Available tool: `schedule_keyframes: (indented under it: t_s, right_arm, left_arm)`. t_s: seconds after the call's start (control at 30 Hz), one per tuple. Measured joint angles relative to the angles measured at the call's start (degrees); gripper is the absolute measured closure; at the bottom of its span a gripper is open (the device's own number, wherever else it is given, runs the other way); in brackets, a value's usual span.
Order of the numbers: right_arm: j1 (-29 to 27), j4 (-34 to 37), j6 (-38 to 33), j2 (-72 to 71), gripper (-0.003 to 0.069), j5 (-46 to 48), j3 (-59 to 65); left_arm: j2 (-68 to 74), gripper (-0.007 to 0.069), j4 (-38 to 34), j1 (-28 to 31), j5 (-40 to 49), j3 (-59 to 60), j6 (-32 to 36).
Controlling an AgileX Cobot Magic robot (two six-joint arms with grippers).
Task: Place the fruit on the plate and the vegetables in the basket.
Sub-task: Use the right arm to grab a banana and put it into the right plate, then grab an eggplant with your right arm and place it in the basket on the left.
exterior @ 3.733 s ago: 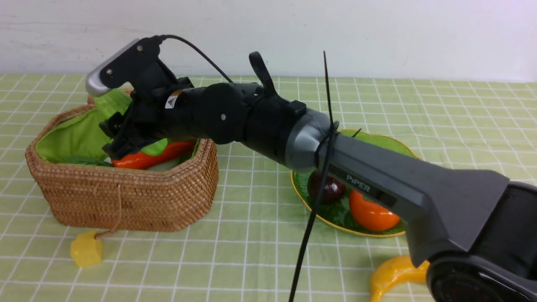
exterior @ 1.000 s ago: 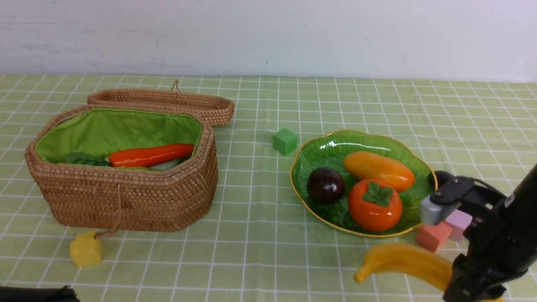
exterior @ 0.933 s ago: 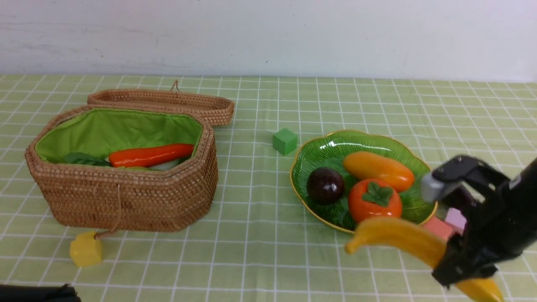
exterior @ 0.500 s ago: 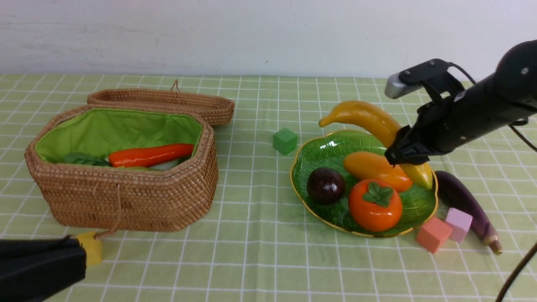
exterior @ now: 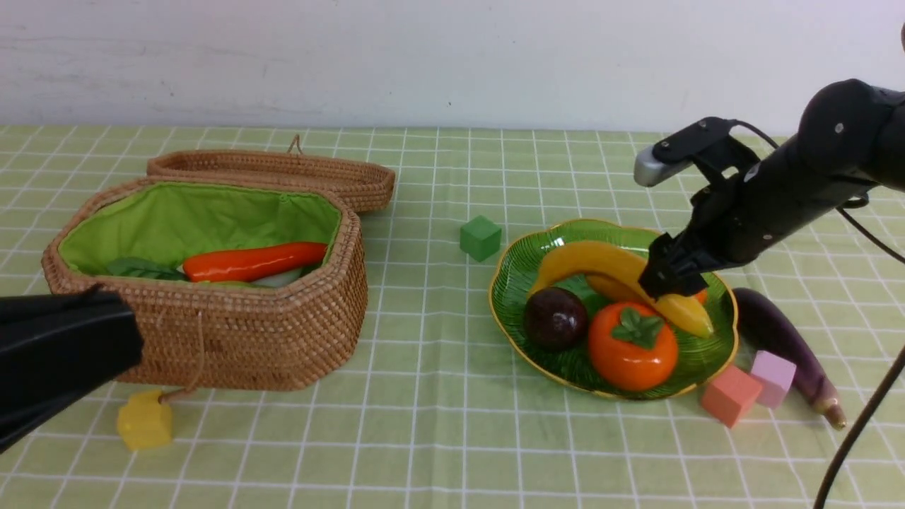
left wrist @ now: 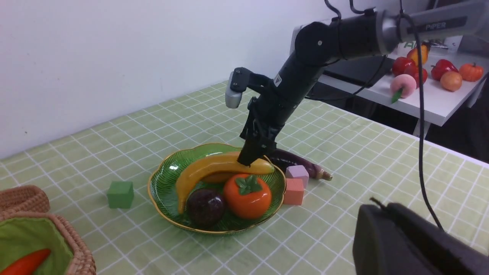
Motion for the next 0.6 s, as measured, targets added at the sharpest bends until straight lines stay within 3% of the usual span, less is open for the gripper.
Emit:
schedule_keyframes:
  t_s: [0.17, 0.2, 0.3, 0.4, 0.6]
  right_arm:
    - [-1.5, -3.7, 8.4, -4.0, 0.0022, 3.3, 0.0]
    - [-3.0, -6.5, 13.6, -5.5, 0.0067, 5.4, 0.0]
    - [-6.9, -10.1, 20.0, -5.7, 0.0137, 8.3, 0.5]
    - [-11.2, -10.6, 22.5, -3.3, 0.0186, 10.4, 1.4]
    - [-13.8, -8.5, 22.8, 2.9, 0.019, 8.5, 1.6]
  left_arm:
    - [0.0, 0.0635, 0.0, 0.0, -0.1, 0.0, 0.0]
    - [0.0, 0.0634, 0.0, 0.0, -0.1, 0.0, 0.0]
    - [0.0, 0.0634, 0.0, 0.0, 0.6, 0.0, 0.0]
    - [0.0, 0.0631, 0.0, 0.0, 2.2, 0.0, 0.0]
    - [0.0, 0.0627, 0.0, 0.0, 3.3, 0.0, 0.0]
